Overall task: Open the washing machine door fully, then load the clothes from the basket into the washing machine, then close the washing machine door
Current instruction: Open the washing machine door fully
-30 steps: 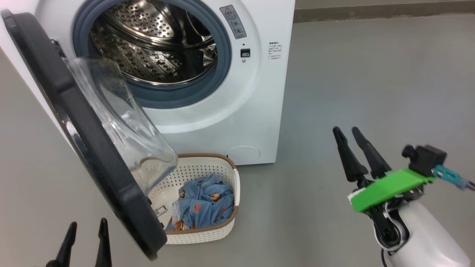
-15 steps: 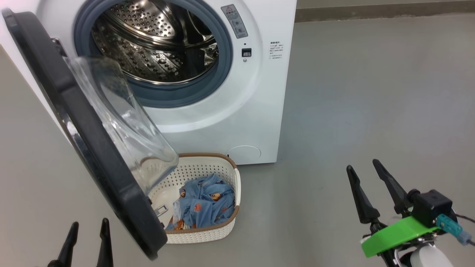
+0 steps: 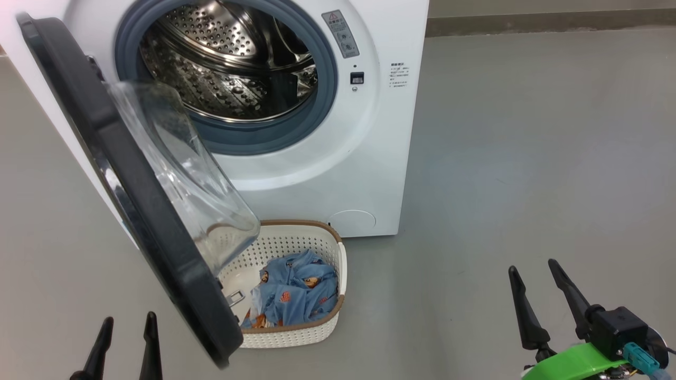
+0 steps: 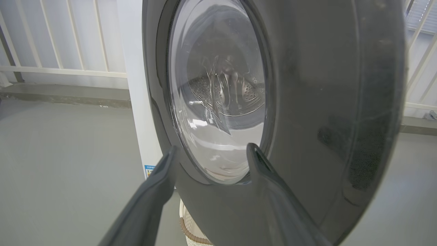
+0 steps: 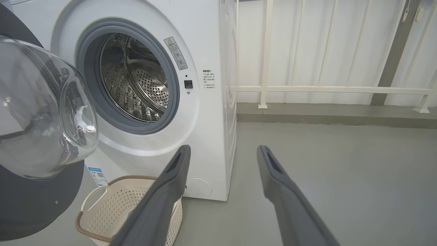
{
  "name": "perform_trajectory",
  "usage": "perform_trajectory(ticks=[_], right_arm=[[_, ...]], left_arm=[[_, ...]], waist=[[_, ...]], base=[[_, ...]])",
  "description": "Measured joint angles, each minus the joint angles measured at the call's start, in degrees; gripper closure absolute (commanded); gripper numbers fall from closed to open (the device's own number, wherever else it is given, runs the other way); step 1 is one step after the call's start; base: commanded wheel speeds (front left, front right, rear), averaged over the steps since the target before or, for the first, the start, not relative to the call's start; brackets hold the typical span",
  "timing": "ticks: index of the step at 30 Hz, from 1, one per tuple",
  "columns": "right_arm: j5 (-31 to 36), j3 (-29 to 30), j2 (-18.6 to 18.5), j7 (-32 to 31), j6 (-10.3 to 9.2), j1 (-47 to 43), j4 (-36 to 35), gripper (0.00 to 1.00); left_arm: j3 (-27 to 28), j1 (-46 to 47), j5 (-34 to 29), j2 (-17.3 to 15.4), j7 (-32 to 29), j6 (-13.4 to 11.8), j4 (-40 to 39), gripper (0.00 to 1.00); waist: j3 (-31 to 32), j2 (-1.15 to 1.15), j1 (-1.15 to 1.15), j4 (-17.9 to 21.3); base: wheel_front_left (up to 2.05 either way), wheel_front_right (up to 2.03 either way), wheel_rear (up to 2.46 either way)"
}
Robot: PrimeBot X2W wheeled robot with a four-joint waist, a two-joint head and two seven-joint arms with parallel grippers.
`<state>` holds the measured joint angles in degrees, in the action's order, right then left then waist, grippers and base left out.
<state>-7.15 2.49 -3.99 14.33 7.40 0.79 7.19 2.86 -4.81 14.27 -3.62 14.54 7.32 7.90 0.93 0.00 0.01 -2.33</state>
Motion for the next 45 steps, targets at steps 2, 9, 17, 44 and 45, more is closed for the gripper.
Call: perform_trajectory(ticks=[2,9,17,44,45], right_arm=[[0.53,0.77,0.43,0.00,0.00,-0.56,0.16,0.00],[3.45,4.16,1.16,0.00,0.00,-0.94,1.78,0.00],[3.55,5.78,1.35,0.00,0.00,-0.93,4.10,0.00],[2.97,3.36,1.41,0.00,0.00,-0.94,5.79,0.00],[2.92,3.36,1.41,0.00,0.00,-0.94,5.81,0.00]], left_arm=[[-0.05,-0.04,-0.15,-0.01,0.00,0.00,0.14,0.00],[-0.02,-0.64,-1.11,-0.02,-0.01,0.00,0.45,0.00],[-0.01,-0.65,-1.60,0.02,0.00,0.00,0.76,0.00],[-0.01,-0.81,-1.60,0.10,-0.01,0.00,1.42,0.59],[-0.05,-0.81,-1.60,0.10,-0.01,0.00,1.43,1.00]], waist=[[0.08,0.00,0.00,-0.10],[0.14,0.00,0.00,-0.36],[0.38,0.00,0.00,-0.60],[0.92,0.00,0.00,-0.69],[0.93,0.00,0.00,-0.69]], base=[[0.00,0.00,0.00],[0.00,0.00,0.00],[0.00,0.00,0.00],[0.00,0.00,0.00],[0.00,0.00,0.00]])
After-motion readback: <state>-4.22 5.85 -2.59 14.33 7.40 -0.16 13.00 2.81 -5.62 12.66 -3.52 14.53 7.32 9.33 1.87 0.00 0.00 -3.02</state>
